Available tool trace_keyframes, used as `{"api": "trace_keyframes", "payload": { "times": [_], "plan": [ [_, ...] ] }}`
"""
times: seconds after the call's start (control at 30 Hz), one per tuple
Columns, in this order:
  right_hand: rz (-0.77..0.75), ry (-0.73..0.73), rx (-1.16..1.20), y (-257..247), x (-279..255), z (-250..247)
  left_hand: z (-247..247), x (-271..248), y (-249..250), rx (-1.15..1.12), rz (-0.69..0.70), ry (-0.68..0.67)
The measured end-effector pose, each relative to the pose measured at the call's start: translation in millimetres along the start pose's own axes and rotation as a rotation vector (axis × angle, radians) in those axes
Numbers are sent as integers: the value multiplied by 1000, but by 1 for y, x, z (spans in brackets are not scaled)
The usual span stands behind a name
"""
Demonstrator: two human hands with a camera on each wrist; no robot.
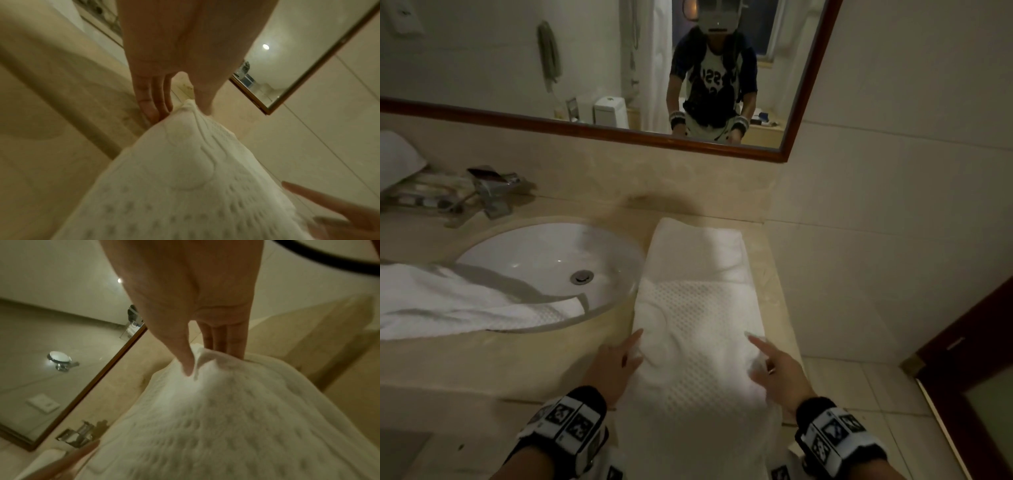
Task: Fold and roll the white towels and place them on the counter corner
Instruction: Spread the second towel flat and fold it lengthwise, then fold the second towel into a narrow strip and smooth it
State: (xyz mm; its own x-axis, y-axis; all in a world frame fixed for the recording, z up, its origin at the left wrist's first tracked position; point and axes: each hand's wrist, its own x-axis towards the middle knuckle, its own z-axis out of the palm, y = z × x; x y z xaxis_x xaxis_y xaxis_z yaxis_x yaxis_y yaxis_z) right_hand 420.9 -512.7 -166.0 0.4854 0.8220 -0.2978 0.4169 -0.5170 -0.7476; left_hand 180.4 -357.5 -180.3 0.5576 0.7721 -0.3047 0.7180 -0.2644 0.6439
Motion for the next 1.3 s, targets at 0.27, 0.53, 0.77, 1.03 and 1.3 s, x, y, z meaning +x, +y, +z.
{"api": "trace_keyframes", "payload": {
  "times": [0.27,0.53,0.77,1.03,1.3],
  "plan": [
    [48,0,-532,-12,-4,2,-9,17,11,347,32,-194],
    [86,-320,-701,-46,50,37,-25,51,46,909,247,-337],
    [199,-386,-705,-56,94,17,-21,91,54,947,144,-449],
    [205,-389,-737,-73,169,-11,-32,167,81,922,54,-415],
    [133,-341,-756,-86,283,-47,-50,266,99,879,21,-305]
  ]
}}
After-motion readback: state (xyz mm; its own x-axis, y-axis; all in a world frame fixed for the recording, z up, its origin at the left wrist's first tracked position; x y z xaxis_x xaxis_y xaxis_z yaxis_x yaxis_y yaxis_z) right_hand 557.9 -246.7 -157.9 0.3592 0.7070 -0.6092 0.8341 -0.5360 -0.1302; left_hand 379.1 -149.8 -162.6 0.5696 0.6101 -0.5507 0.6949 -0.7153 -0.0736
